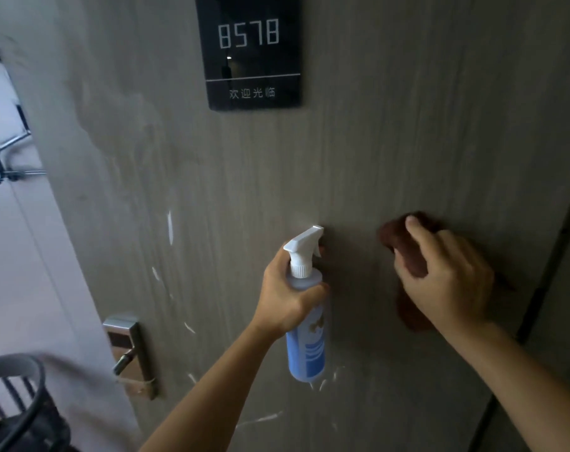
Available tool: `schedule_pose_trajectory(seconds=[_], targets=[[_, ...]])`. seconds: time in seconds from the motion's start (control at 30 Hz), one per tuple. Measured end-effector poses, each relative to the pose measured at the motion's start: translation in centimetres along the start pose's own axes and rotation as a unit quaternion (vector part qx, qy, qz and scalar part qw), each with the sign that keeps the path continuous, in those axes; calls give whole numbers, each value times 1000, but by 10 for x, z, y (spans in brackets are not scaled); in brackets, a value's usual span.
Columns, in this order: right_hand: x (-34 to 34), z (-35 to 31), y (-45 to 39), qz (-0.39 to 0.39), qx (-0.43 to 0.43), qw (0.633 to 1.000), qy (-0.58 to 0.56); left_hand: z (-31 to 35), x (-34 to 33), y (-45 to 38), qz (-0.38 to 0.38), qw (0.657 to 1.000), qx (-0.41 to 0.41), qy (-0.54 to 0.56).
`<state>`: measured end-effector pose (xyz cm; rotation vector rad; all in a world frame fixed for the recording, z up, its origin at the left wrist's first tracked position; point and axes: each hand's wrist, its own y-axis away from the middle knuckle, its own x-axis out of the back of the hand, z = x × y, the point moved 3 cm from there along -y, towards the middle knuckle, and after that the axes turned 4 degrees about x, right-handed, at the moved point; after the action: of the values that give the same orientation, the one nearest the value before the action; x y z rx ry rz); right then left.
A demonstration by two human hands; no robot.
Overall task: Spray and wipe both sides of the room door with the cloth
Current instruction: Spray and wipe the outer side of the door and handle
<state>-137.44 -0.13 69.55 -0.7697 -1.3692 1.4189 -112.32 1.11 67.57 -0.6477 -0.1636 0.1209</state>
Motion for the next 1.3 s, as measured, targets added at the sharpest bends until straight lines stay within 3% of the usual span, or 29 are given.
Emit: schedule_pose_trajectory(seconds=[0.17,0.23,0.4,0.47,0.53,0.6,0.67,0.83,0.9,1.03,1.13,1.23,1.3], targets=[[-14,-20,58,-129,175,976,0,0,0,0,-5,1000,15,-1],[-10,-16,43,-110,162,981,12,0,0,1,-6,1000,12,0],[-3,3,-1,-15,13,1000,11,1,-1,0,-3,1000,12,1],[-7,-3,20,-29,70,997,4,1,-2,1,4,1000,26,5],[-11,-13,47,-96,174,980,-2,3,-2,0,11,999,33,10],[-8,-15,51,-139,225,964,6,4,-2,-1,9,999,31,10],[-5,-13,28,-115,206,971,27,4,-2,-1,10,1000,29,8],[1,1,-36,-13,26,999,16,4,-2,-1,14,999,33,4],[-2,-4,-10,-36,75,997,0,4,-2,-2,11,999,32,4],[-8,-13,72,-178,253,951,15,7,0,-4,7,1000,27,-4],[-8,-14,43,-137,211,967,23,10,0,-3,15,999,30,-7],[-5,-15,-25,-32,76,996,29,15,2,0,38,999,37,8],[-9,-24,-45,-6,15,1000,20,21,6,3,64,997,35,18]])
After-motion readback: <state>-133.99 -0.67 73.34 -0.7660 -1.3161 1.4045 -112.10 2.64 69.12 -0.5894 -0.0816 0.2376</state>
